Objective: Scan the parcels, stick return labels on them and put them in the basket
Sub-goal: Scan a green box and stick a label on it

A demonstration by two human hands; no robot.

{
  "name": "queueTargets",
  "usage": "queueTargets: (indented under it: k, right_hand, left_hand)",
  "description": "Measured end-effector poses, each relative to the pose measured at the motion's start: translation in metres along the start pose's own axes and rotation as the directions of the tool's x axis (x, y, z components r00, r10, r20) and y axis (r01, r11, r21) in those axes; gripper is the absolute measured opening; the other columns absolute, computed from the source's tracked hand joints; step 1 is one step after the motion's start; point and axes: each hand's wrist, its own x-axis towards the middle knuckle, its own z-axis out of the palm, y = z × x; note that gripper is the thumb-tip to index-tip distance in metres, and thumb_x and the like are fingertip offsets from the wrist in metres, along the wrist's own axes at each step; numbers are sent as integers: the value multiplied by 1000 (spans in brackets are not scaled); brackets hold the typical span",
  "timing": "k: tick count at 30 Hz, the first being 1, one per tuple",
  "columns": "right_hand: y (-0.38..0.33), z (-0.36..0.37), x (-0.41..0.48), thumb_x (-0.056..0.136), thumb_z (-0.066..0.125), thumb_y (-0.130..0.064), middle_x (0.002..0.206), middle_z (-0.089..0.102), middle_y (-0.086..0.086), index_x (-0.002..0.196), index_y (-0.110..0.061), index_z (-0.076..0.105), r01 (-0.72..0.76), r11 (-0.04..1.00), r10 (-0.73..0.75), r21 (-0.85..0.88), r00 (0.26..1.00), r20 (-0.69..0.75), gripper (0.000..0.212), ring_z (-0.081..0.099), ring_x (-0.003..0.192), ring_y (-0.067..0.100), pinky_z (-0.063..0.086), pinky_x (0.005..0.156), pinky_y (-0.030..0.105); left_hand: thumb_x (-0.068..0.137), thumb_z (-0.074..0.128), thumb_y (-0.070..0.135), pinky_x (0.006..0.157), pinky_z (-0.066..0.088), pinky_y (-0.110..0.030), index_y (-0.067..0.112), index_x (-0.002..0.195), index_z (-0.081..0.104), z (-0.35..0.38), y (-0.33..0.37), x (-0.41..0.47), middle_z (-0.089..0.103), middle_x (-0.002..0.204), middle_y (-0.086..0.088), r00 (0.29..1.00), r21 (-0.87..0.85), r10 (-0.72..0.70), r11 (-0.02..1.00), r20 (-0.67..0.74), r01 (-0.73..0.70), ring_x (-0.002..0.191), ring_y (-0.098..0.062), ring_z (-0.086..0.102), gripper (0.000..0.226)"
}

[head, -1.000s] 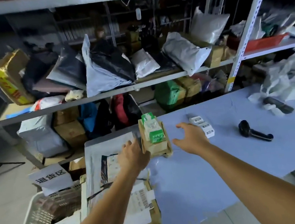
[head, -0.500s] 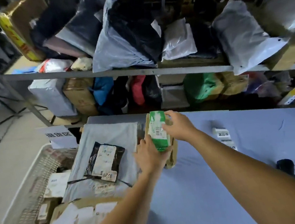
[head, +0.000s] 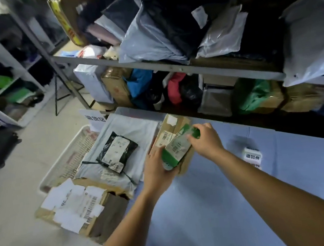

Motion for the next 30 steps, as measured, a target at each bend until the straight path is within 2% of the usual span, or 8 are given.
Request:
queueTargets:
  k: [2, 5, 11, 15, 17, 22, 26, 30]
  right_hand:
    - [17, -8, -27, 93, 64, -32, 127, 51, 12, 132, -11, 59, -31, 999, 32, 30, 998, -45, 44, 56, 114, 30, 46, 96, 36]
    - [45, -12, -73, 93, 66, -29, 121, 57, 15, 120, -9, 65, -101, 993, 106, 60, 991, -88, 34, 57, 111, 33, 48, 96, 40]
    - [113, -17, -178, 90, 66, -33, 115, 63, 11, 115, -10, 66, -273, 961, 275, 37, 947, -166, 33, 60, 105, 29, 52, 89, 43]
    - [159, -21, -233, 89, 67, -30, 115, 67, 10, 114, -10, 68, -389, 920, 392, 54, 907, -153, 31, 62, 104, 28, 52, 84, 36]
    - [179, -22, -255, 89, 67, -27, 114, 68, 9, 114, -9, 69, -434, 899, 439, 66, 888, -135, 31, 63, 98, 26, 49, 77, 31]
    - [221, -29, -272, 91, 62, -21, 96, 68, 5, 112, -12, 68, -481, 871, 491, 103, 861, -130, 24, 57, 65, 14, 36, 47, 21]
    - [247, -35, -268, 93, 61, -21, 103, 70, 8, 119, -11, 67, -474, 878, 478, 60, 875, -79, 28, 62, 79, 22, 43, 57, 25]
    - [269, -50, -262, 91, 64, -26, 109, 67, 5, 124, -14, 62, -437, 895, 445, 94, 891, -95, 35, 61, 89, 21, 47, 72, 31]
  left_hand:
    - [71, 81, 34, 87, 49, -40, 24, 123, 57, 3, 2, -19, 63, 118, 5, 998, -31, 14, 999, 62, -12, 111, -18, 55, 58]
    - [70, 79, 23, 80, 49, -45, 22, 114, 60, 16, 2, -51, 65, 107, 2, 989, 10, 74, 997, 131, -76, 101, -21, 58, 48]
    - [74, 76, 14, 87, 47, -30, 19, 132, 57, 67, -3, -124, 58, 123, 0, 958, -28, 131, 991, 255, -129, 111, -20, 55, 62]
    - [68, 75, 4, 86, 52, -35, 13, 127, 62, 101, 2, -167, 63, 121, -1, 944, -96, 127, 990, 304, -103, 107, -22, 61, 61]
    - [65, 71, -1, 86, 53, -37, 11, 125, 63, 117, 6, -184, 64, 119, -2, 937, -106, 110, 991, 332, -79, 106, -23, 61, 61]
    - [63, 69, -8, 86, 55, -42, 5, 122, 64, 158, 20, -197, 65, 118, -9, 928, -136, 124, 987, 350, -81, 105, -29, 62, 60]
    - [68, 74, -1, 91, 53, -38, 4, 127, 61, 183, 29, -205, 62, 122, -10, 939, -133, 50, 991, 339, -5, 111, -27, 60, 61]
    - [67, 81, 2, 89, 44, -21, 5, 127, 60, 193, 25, -214, 63, 120, -8, 956, -96, -5, 995, 293, 34, 110, -23, 61, 64]
